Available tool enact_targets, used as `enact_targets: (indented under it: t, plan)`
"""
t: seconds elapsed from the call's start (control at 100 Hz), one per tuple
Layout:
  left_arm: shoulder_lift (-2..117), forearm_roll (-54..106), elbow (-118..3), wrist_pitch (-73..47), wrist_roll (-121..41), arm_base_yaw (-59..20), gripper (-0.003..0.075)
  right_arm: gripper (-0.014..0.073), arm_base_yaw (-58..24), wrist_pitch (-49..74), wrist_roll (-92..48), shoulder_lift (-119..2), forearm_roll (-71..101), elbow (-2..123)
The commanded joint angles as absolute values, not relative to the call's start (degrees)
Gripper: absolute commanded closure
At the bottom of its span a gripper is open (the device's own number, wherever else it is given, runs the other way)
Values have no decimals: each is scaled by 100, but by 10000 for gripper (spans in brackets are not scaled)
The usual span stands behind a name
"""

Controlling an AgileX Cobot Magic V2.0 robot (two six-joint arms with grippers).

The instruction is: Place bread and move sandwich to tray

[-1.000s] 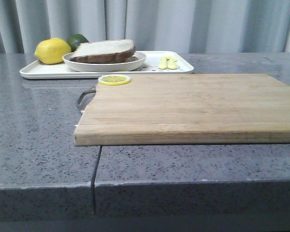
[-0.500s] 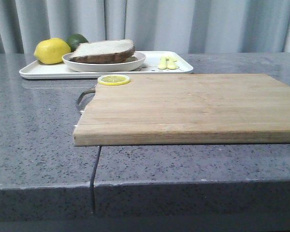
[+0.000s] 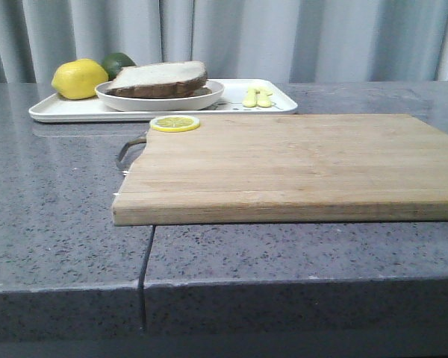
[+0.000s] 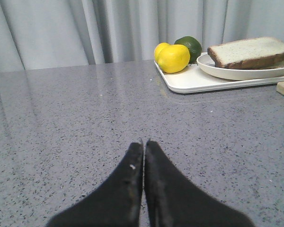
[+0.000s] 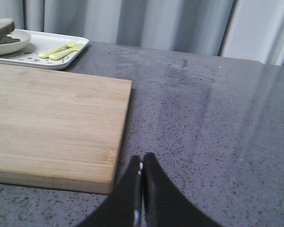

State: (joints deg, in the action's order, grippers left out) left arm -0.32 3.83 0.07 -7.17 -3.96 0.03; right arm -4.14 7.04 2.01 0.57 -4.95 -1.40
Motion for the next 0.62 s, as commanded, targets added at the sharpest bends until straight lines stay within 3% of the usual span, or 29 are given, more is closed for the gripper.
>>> enact_targets:
  t: [0.0, 0.61]
  plan:
    - [-221, 390, 103, -294, -334, 8, 739, 710, -348, 125, 299, 164, -569, -160]
    - [-221, 390, 103, -294, -334, 8, 739, 710, -348, 62, 299, 164, -569, -160]
